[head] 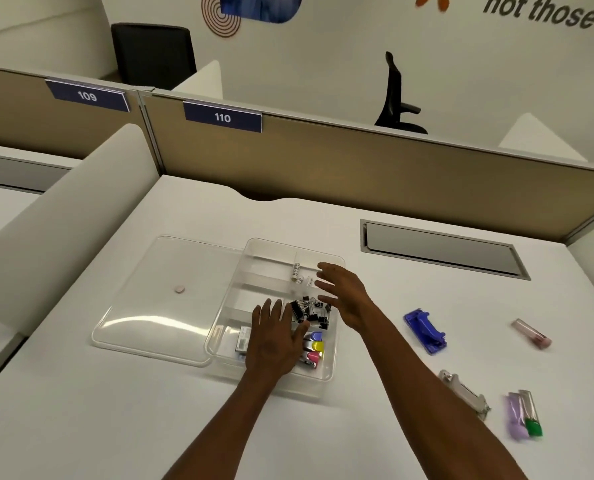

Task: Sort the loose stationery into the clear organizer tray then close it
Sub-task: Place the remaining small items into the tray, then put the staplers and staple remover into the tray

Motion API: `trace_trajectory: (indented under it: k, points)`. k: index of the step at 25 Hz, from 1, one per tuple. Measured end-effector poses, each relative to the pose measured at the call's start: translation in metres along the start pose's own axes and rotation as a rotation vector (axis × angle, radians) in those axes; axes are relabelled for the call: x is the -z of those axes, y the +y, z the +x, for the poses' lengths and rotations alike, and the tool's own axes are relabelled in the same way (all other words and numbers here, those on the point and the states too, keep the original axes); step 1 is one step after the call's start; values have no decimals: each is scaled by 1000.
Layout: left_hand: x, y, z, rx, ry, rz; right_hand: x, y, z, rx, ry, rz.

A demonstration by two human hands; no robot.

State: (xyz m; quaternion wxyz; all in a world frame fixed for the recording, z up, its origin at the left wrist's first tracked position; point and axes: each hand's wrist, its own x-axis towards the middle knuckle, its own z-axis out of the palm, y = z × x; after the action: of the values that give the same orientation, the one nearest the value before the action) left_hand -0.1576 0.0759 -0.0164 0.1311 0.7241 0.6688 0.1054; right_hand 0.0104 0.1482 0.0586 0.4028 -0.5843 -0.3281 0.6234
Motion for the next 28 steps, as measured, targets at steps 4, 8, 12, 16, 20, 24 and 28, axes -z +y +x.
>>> trace_trajectory:
  k: [4,8,12,16,20,24,28]
  points:
    - [3,0,-4,-55,91,-29,32,29,-53,61,90,42]
    - [5,4,-8,-145,205,-141,63,70,-108,100,179,67]
    - [10,4,-10,-300,346,-172,85,101,-143,121,268,128]
    - [12,10,-9,-342,370,-216,113,127,-169,118,427,32]
    - [8,36,-26,-405,369,-303,136,152,-186,169,581,-299]
    - [-15,73,-77,-587,249,-409,155,159,-189,224,867,-462]
    - [-35,101,-115,-651,115,-479,180,145,-184,138,1036,-743]
